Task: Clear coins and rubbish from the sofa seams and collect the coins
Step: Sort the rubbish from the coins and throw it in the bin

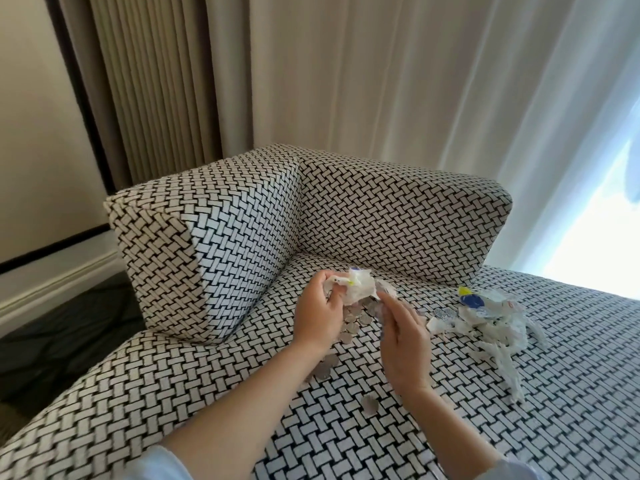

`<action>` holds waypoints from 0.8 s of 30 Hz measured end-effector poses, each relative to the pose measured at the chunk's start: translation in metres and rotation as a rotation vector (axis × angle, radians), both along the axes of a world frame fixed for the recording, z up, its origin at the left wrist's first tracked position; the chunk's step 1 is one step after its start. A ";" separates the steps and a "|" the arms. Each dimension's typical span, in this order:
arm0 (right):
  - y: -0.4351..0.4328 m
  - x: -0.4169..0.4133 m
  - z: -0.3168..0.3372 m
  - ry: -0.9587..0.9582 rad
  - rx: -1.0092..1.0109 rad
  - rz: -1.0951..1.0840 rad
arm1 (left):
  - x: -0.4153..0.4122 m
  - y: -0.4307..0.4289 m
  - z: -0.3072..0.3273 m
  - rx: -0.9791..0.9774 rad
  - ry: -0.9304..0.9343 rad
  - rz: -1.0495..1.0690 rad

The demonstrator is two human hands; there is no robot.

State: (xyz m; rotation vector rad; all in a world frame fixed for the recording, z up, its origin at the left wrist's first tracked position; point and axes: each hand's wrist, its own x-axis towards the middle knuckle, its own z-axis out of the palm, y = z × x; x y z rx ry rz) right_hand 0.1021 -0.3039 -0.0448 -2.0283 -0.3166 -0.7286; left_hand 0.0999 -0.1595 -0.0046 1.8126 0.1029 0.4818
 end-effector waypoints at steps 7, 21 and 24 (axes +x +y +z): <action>0.098 -0.046 0.046 -0.029 0.186 0.233 | -0.069 0.071 0.024 -0.258 -0.210 0.146; 0.324 -0.180 0.019 0.384 0.060 0.745 | -0.246 0.254 -0.024 -0.076 -0.193 0.762; 0.364 -0.209 0.003 0.458 0.002 0.879 | -0.285 0.284 -0.049 -0.101 -0.089 0.871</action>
